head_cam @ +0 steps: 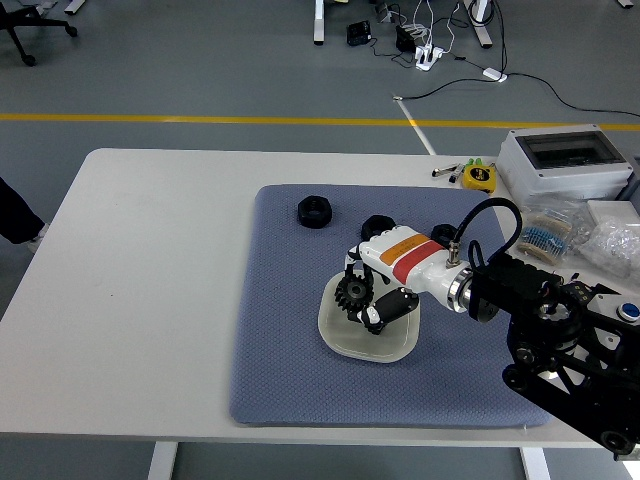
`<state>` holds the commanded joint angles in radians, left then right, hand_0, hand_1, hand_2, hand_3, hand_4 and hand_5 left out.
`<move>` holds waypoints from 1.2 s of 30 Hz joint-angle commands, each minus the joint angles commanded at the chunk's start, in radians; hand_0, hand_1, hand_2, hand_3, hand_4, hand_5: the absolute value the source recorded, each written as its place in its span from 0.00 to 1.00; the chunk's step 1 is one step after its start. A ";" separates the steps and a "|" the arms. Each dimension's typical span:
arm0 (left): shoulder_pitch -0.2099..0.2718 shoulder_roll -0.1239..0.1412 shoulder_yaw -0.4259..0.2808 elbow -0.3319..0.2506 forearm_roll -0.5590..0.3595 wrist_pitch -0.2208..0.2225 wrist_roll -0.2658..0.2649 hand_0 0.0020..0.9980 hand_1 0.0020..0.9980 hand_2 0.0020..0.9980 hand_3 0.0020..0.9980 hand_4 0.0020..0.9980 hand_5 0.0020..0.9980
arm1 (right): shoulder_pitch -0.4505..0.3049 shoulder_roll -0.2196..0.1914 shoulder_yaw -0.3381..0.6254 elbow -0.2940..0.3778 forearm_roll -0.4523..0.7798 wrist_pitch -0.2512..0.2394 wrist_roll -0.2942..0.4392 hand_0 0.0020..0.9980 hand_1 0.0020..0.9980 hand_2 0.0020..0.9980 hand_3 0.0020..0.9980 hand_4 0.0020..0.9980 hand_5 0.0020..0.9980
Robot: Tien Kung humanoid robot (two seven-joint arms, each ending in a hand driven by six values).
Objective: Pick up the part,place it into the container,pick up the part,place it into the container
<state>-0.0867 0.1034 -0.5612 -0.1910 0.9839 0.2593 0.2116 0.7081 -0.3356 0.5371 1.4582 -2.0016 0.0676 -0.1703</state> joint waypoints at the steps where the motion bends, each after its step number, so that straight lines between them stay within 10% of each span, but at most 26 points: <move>1: -0.001 0.000 -0.001 0.000 0.003 -0.001 0.001 0.66 0.53 0.54 0.56 0.63 0.60 | -0.001 0.003 -0.005 0.000 0.001 0.010 -0.005 0.15 0.37 0.44 0.47 0.75 0.39; 20: 0.001 -0.001 -0.019 -0.001 0.029 -0.007 0.008 0.66 0.52 0.53 0.56 0.63 0.60 | -0.011 0.028 -0.046 -0.015 -0.007 0.000 -0.009 0.23 0.45 0.70 0.67 0.84 0.40; 36: 0.001 0.000 -0.021 -0.001 0.033 -0.009 0.008 0.66 0.52 0.53 0.56 0.63 0.60 | -0.014 0.021 -0.028 -0.034 -0.012 -0.002 0.000 0.24 0.45 0.72 0.73 0.88 0.41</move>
<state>-0.0856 0.1034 -0.5817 -0.1917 1.0167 0.2502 0.2199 0.6938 -0.3142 0.5086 1.4246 -2.0140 0.0659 -0.1705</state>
